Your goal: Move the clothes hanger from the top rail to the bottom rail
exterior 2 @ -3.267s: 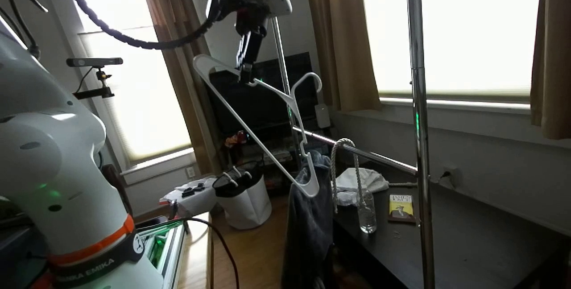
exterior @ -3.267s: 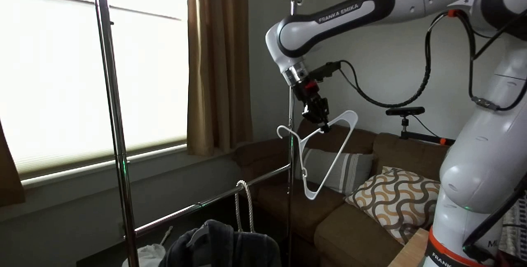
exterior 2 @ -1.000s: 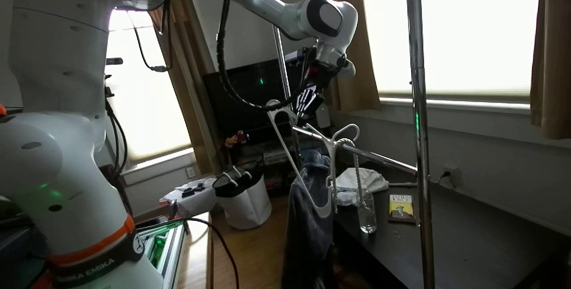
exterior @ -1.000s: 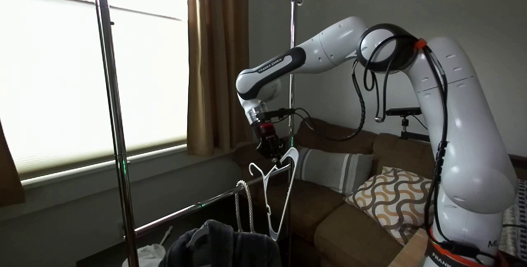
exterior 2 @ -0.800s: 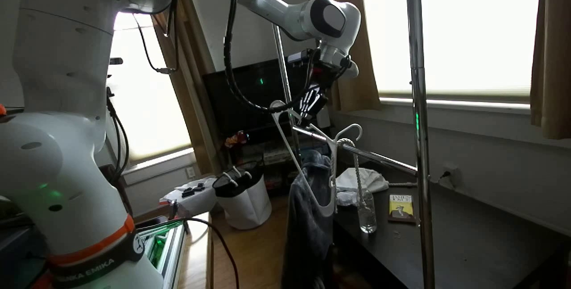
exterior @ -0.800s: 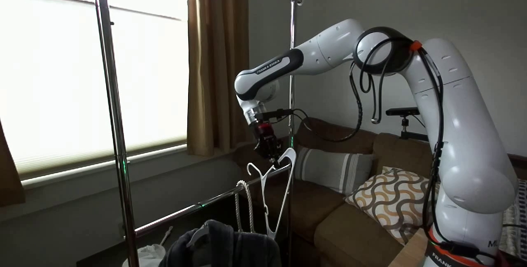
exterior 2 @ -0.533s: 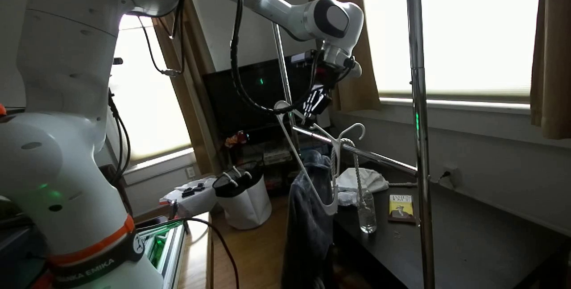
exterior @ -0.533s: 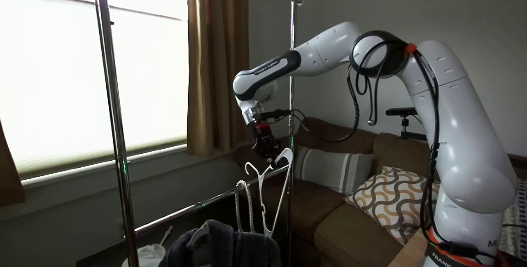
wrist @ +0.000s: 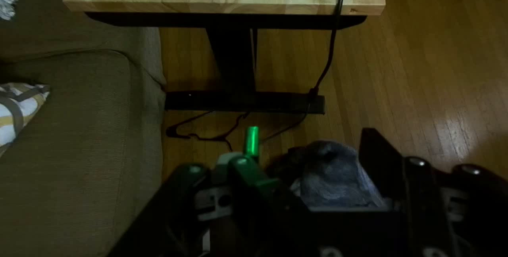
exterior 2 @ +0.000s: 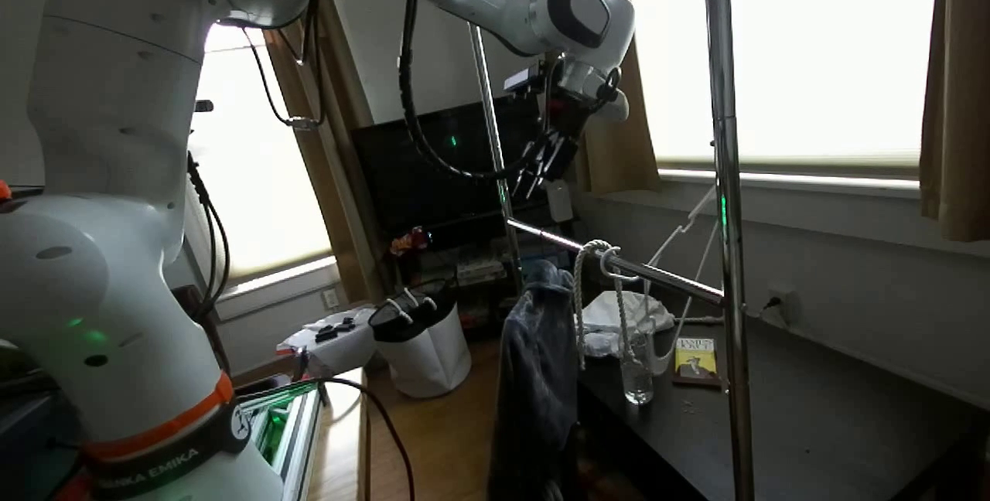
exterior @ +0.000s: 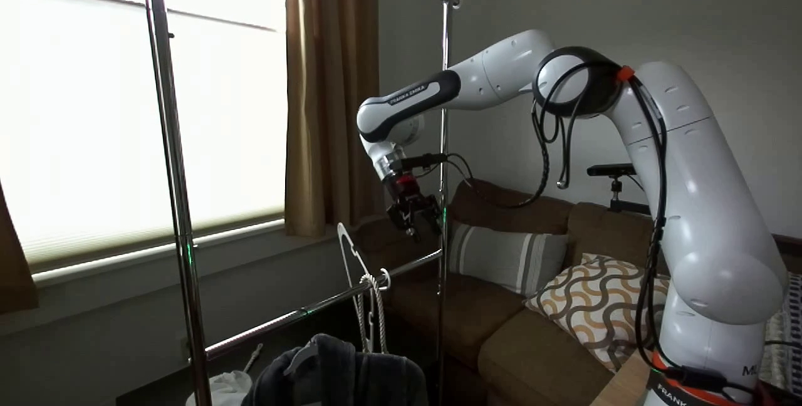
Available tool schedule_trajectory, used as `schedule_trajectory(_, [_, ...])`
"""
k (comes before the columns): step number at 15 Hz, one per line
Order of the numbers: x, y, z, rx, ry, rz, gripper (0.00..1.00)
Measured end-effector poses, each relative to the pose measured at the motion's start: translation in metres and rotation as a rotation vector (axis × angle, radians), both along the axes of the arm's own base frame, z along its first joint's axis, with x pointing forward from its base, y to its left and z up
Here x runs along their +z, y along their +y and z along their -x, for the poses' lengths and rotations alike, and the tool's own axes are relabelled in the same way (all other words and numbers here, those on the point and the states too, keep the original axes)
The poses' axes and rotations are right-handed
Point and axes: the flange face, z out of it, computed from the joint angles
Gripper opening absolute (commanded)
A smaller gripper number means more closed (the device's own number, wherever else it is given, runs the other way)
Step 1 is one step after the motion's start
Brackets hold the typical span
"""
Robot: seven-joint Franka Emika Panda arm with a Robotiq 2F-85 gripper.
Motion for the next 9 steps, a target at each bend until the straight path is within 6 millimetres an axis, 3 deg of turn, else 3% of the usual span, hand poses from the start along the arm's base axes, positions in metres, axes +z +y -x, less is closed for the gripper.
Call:
schedule_trajectory(3, [0.062,-0.025,0.017,0.063,-0.026,0.034,1.00])
schedule_trajectory(6, [0.122,-0.040,0.048,0.203,-0.108,0.050,1.00])
schedule_trajectory(9, [0.156,-0.046,0.085,0.304,-0.184,0.031,0.99])
